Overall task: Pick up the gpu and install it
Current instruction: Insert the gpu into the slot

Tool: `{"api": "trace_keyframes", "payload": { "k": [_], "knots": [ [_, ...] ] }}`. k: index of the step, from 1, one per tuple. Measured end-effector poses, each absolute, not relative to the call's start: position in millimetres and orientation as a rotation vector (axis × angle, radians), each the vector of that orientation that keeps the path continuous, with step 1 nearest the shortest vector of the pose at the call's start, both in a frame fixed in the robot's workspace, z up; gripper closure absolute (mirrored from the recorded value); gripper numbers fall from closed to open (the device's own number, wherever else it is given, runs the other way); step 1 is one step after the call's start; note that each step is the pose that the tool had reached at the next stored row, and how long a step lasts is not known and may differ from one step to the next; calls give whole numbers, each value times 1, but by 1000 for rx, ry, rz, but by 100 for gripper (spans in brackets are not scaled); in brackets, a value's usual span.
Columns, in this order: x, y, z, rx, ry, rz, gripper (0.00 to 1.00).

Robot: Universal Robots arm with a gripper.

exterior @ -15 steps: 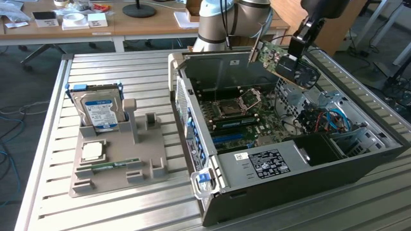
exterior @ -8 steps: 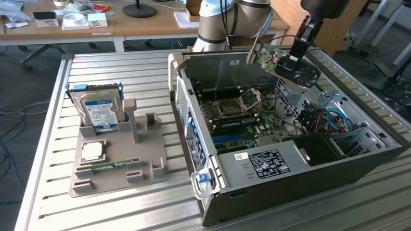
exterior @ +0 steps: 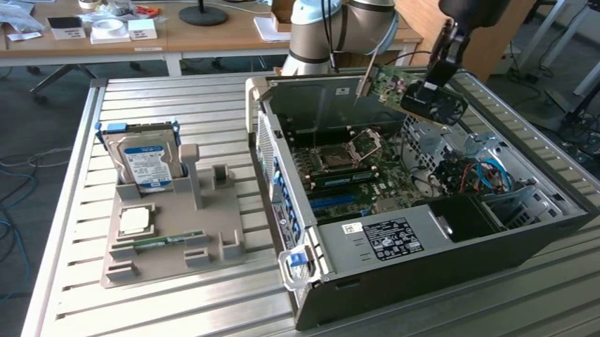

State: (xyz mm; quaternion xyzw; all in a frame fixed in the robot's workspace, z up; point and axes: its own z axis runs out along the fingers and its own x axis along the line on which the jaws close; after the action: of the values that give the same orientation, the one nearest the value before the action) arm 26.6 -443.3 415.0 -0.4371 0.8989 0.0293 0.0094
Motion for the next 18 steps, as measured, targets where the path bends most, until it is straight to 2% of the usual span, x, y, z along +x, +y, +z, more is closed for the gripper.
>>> {"api": "trace_keyframes", "payload": {
  "k": [18],
  "knots": [
    [27, -443, 415, -1772, 2581, 95, 73]
  ]
}}
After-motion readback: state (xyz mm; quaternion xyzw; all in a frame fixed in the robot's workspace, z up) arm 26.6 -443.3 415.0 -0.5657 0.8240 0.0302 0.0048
